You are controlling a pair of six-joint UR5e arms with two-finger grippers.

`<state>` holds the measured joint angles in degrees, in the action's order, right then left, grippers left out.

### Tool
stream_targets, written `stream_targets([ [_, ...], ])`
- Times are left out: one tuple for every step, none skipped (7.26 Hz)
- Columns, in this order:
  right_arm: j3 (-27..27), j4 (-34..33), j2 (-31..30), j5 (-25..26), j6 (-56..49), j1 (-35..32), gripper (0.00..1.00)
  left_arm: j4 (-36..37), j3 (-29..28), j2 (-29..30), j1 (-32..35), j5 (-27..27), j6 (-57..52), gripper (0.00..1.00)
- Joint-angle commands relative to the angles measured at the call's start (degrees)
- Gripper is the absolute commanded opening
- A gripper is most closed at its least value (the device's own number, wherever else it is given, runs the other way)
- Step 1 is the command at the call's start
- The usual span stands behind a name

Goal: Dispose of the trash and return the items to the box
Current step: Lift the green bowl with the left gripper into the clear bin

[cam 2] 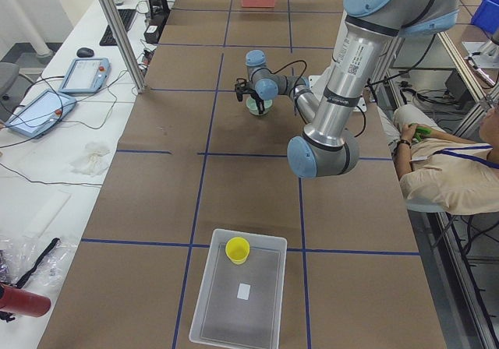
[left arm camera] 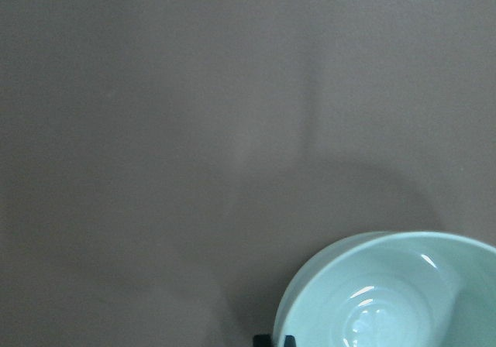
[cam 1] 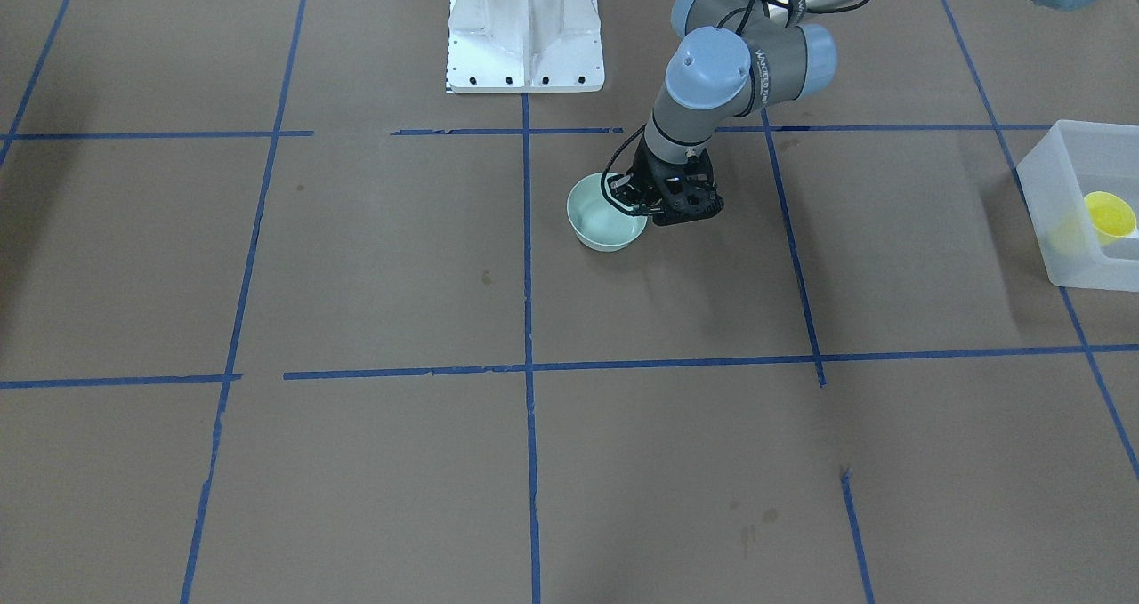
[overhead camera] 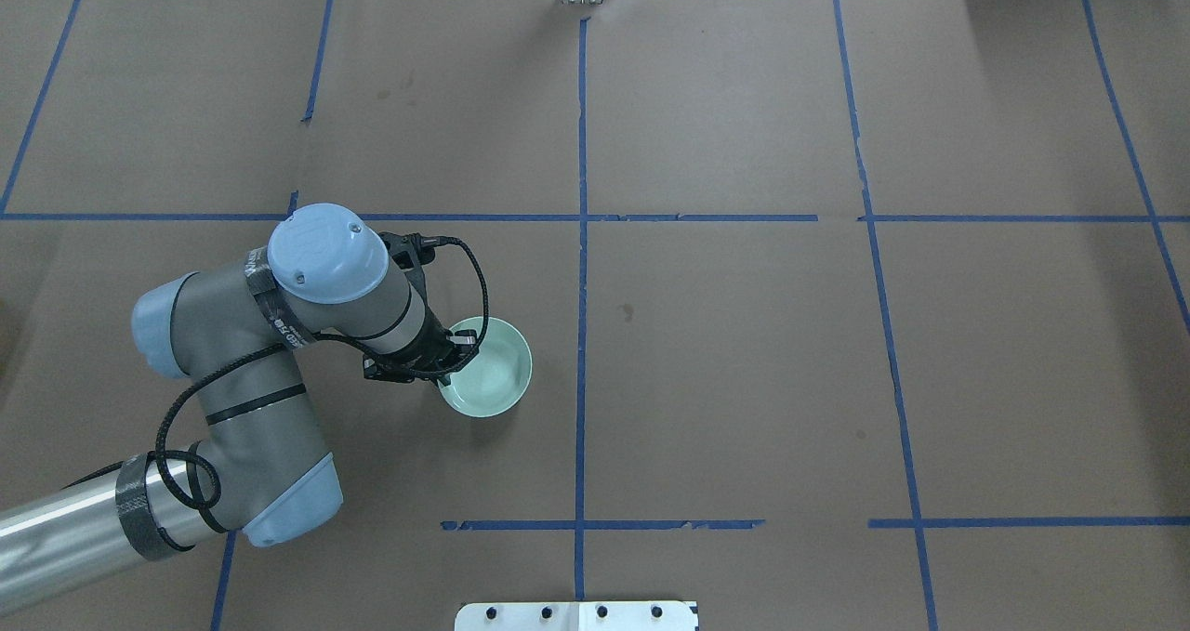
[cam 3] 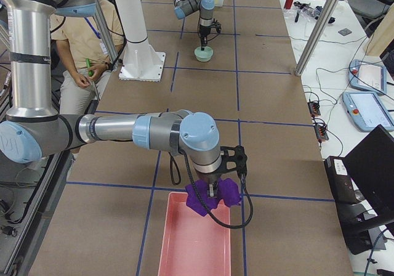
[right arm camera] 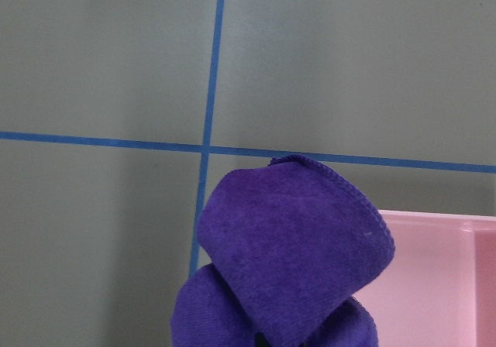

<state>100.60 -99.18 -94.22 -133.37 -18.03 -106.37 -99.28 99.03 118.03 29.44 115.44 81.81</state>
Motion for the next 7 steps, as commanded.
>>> stream_targets([
  [-5.1,0.0,-1.2,2.8,-7.4,-2.0,0.00,0.5,4.6,-0.7,1.1,-0.1,0.2,0.00],
  [-7.9,0.6,-2.6,3.2,-9.0,-2.0,0.00,3.3,8.0,-0.6,4.0,0.0,0.0,0.00],
  [-11.7,2.7,-2.3,3.2,-9.8,-2.0,0.00,7.1,11.4,-0.7,8.1,0.0,-2.4,0.00],
  [-16.9,9.9,-2.8,3.2,-9.2,-1.9,0.00,8.0,12.7,-0.6,13.8,0.0,-8.4,0.00],
  [-22.6,16.3,-2.1,3.2,-8.9,-1.7,0.00,9.2,14.9,-0.8,18.2,0.4,-13.7,0.00],
  [-24.9,19.6,-1.9,3.1,-7.2,-1.6,0.99,13.7,17.1,-2.4,22.2,0.6,-20.5,0.00],
  [-25.1,21.2,-1.9,3.0,-4.2,-1.5,1.00,15.8,17.9,-2.9,25.0,0.7,-27.4,0.00],
])
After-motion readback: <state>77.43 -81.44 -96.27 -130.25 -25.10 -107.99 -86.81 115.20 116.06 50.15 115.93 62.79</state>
